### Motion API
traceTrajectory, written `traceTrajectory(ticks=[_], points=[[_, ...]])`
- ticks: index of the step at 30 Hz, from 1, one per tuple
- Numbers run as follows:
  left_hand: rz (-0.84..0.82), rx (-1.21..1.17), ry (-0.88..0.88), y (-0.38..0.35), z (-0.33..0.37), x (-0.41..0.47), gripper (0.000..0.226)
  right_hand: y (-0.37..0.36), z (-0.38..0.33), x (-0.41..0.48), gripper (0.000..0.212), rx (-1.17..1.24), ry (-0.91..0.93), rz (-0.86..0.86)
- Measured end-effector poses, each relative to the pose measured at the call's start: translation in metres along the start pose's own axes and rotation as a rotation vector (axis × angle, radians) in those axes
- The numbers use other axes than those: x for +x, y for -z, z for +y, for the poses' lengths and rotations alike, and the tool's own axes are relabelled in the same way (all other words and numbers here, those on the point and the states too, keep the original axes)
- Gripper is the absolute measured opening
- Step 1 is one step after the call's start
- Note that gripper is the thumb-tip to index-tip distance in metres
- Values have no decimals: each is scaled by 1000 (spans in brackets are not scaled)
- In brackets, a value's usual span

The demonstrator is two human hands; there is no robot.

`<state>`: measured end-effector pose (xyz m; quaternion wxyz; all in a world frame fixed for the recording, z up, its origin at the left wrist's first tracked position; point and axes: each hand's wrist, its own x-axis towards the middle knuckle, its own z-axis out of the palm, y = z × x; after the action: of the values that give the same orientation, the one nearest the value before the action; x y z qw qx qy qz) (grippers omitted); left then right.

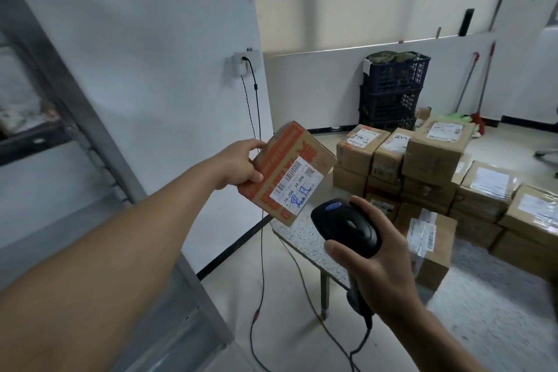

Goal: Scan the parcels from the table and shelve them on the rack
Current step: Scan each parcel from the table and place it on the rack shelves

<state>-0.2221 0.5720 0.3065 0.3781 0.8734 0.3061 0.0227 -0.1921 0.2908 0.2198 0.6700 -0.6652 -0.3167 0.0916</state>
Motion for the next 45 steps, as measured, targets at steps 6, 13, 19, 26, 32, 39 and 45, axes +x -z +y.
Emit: traceTrajectory(ticks=[6,13,19,26,32,39,45], points=[[117,-141,40,23,-50,-40,68,-35,-10,0,75,48,66,-79],[170,38,134,78,-110,-100,76,-94,-29,-21,69,-153,98,-328],[159,186,218,124,-159,-164,74,-160,-45,-61,59,-207,171,-433],[176,179,249,170,-217,-255,66,-241,-79,-124,62,-180,171,-523],[207,157,272,199,-255,-315,71,-287,-102,-168,52,-115,133,-553],[249,171,331,231,-300,-382,75,-338,-128,-215,51,-99,153,-600],[271,180,372,245,-323,-421,77,-365,-146,-242,49,-87,177,-616]])
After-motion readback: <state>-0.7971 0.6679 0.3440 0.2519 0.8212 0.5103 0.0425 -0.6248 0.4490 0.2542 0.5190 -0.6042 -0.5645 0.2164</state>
